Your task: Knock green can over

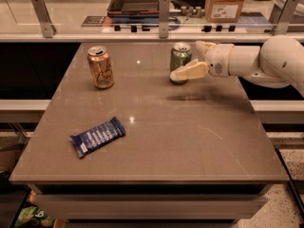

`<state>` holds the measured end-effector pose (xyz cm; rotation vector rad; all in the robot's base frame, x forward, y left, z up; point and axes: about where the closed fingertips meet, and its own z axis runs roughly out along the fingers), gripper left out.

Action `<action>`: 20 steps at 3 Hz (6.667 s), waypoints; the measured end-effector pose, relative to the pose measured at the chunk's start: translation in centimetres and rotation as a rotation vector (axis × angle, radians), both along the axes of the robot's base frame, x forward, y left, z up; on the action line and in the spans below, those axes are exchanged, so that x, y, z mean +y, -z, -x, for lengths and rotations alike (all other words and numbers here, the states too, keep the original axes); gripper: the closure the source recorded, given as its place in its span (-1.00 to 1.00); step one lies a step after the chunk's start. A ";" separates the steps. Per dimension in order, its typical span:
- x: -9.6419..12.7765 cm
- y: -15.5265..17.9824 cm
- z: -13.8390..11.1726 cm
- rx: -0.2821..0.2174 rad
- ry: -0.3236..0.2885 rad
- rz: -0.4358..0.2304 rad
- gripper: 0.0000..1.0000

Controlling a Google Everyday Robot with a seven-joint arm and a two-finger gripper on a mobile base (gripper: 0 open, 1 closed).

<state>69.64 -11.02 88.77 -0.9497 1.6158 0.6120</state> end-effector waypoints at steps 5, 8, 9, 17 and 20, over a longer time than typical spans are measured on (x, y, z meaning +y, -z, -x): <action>1.0 0.5 -0.5 -0.007 0.010 -0.051 0.74; 0.7 -0.1 -1.1 0.021 0.016 -0.016 1.00; -0.8 -1.3 -2.0 0.059 0.042 0.049 1.00; -4.7 5.1 -0.1 0.285 0.189 0.822 1.00; -3.8 5.7 -0.1 0.299 0.161 0.833 0.17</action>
Offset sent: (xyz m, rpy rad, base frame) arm 0.0092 -0.0068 -0.0024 0.0955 -0.0361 -0.0568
